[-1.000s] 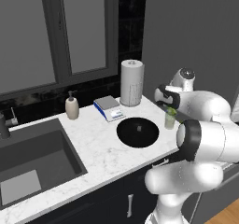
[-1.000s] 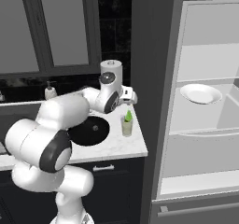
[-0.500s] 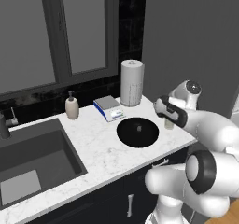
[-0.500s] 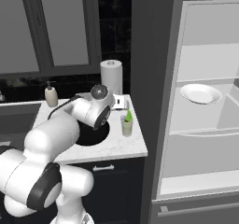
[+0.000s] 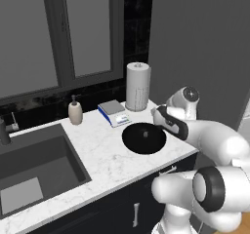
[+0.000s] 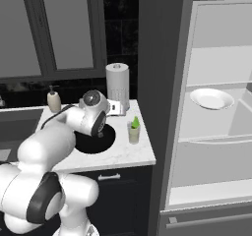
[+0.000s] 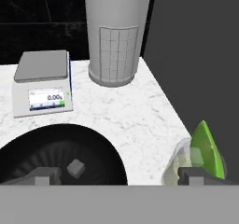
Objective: Grab a lemon wedge from the fridge and one ice cube from the ice bowl, and put them in the glass of lemonade.
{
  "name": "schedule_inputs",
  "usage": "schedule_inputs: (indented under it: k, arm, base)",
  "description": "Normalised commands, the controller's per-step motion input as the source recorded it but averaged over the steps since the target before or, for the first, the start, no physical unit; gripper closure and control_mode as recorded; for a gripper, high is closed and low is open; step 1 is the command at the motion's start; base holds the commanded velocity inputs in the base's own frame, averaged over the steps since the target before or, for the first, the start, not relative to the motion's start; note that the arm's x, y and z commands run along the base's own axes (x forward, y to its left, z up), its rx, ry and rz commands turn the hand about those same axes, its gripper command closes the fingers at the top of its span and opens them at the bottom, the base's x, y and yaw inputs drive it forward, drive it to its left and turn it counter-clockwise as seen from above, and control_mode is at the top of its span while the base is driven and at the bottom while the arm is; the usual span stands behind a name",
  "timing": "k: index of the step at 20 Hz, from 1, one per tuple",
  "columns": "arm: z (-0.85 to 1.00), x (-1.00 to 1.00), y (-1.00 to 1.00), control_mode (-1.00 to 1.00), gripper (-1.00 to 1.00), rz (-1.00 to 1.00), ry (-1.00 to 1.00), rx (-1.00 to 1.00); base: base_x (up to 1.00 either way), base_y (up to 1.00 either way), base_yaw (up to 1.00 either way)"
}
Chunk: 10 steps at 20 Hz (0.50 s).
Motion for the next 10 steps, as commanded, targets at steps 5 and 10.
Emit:
schedule_inputs:
  k: [5, 10]
  arm:
    - [0.18, -0.55, 0.26, -1.00, -1.00, 0.00, -0.14, 0.00]
    - [0.26, -0.46, 0.38, -1.00, -1.00, 0.00, -0.13, 0.00]
  base:
    - [0.00, 0.00, 0.00]
    - [0.00, 0.00, 0.00]
